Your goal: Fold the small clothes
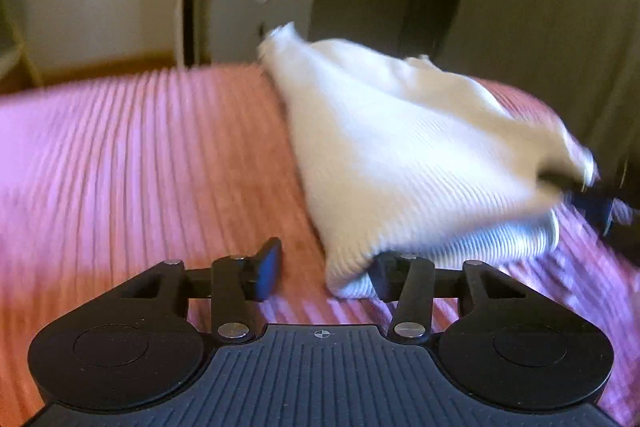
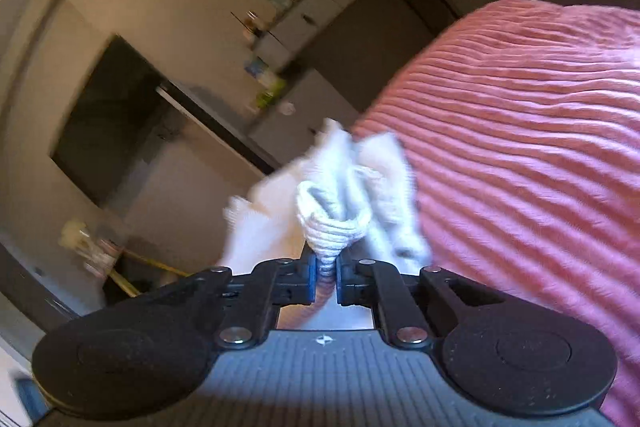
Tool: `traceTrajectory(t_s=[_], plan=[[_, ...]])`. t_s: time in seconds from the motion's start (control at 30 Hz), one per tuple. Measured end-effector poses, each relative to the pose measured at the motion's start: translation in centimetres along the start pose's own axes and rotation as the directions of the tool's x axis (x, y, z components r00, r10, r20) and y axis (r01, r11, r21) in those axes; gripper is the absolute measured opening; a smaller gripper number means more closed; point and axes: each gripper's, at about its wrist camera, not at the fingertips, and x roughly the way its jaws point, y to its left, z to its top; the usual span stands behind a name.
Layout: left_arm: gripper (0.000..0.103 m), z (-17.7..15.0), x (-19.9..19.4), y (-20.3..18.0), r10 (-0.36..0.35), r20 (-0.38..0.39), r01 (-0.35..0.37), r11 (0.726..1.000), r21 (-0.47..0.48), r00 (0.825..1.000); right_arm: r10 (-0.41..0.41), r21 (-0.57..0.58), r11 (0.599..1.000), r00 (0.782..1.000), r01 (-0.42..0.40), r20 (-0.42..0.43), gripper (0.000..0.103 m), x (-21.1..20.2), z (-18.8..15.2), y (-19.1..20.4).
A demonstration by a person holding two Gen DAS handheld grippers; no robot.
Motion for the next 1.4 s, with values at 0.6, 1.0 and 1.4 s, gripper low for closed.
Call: traceTrajectory(t_s=[0.6,1.0,1.4], plan=[[0.094,6.2,1.6,7.0,-0.271,-0.041,0.259,0.946,-0.193,0.962,0.031,-0.145,0.988,0.988,-0.053,-0.151,0.085,2.9,5.5,-0.9],[0.076,6.9,9.3,4.3,-0.383,-0.089,0.343,0.892,-0.296,0.92,0.096,-0.088,0.988,0.95,-0.127,-0.298,0.078,9.4,6.3,-2.0],[0.042,7.9,0.1,4.2,-0.283,0.008,0.282,0.955,-0.095,0.959,0.075,-0.33,0.928,0.956,-0.17,-0.282,0.045,5.9,2.9,6.9]])
